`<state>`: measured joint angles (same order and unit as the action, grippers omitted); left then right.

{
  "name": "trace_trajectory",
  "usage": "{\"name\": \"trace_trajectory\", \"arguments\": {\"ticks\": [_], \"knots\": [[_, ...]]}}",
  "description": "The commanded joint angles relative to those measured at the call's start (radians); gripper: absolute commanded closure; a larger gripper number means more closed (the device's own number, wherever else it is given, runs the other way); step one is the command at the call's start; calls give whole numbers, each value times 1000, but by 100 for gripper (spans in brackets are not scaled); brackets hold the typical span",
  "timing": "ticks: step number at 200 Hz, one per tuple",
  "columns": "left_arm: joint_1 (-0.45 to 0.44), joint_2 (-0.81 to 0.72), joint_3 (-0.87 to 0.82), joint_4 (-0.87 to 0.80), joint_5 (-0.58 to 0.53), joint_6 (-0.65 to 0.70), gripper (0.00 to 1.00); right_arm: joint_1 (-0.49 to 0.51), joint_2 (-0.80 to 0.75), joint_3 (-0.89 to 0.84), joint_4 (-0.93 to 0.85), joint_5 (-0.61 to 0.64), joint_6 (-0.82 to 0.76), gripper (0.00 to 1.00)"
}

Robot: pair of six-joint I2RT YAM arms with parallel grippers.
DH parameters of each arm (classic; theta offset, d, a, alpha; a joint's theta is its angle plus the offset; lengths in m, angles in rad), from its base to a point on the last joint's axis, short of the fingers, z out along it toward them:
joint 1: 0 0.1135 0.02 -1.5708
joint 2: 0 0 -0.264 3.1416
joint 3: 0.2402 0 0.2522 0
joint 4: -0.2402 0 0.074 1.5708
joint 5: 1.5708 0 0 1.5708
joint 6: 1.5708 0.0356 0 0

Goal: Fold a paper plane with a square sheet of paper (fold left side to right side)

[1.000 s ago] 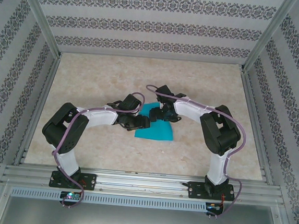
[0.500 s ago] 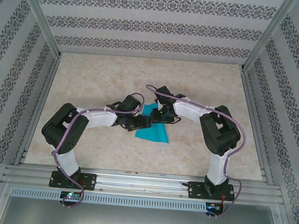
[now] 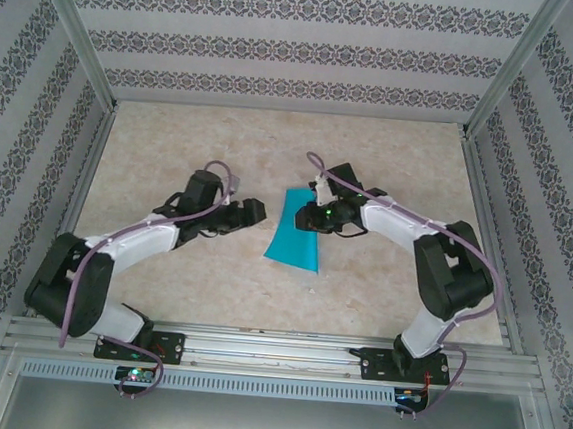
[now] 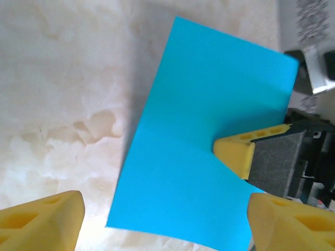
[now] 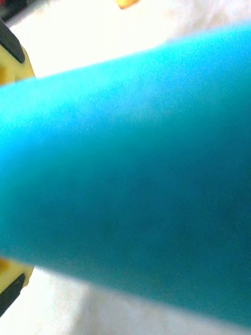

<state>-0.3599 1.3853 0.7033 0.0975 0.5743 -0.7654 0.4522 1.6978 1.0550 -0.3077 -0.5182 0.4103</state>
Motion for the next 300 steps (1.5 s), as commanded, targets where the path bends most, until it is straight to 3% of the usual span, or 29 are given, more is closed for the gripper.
{"name": "trace_trajectory", "arguments": {"ticks": [1,35,91,194,221,273,300], "knots": [[64,-80,-47,173,172,51,17,-47,-100,-54,113,-221,-66,69],[84,-186,-42,209,333,126,13,-109,-252,-102,150,-416,-106,70],[83,-248,19,211,485,177,7,-125,-433,-83,151,-628,-104,71],[-19,-170,84,260,558,180,9,-11,-446,-4,131,-596,-108,71],[-33,-159,92,260,561,181,26,-6,-424,5,106,-575,-126,71],[-50,-121,111,230,548,187,80,-1,-396,10,15,-509,-180,70],[-51,-127,117,130,473,236,92,-21,-415,-9,-2,-463,-185,64]]}}
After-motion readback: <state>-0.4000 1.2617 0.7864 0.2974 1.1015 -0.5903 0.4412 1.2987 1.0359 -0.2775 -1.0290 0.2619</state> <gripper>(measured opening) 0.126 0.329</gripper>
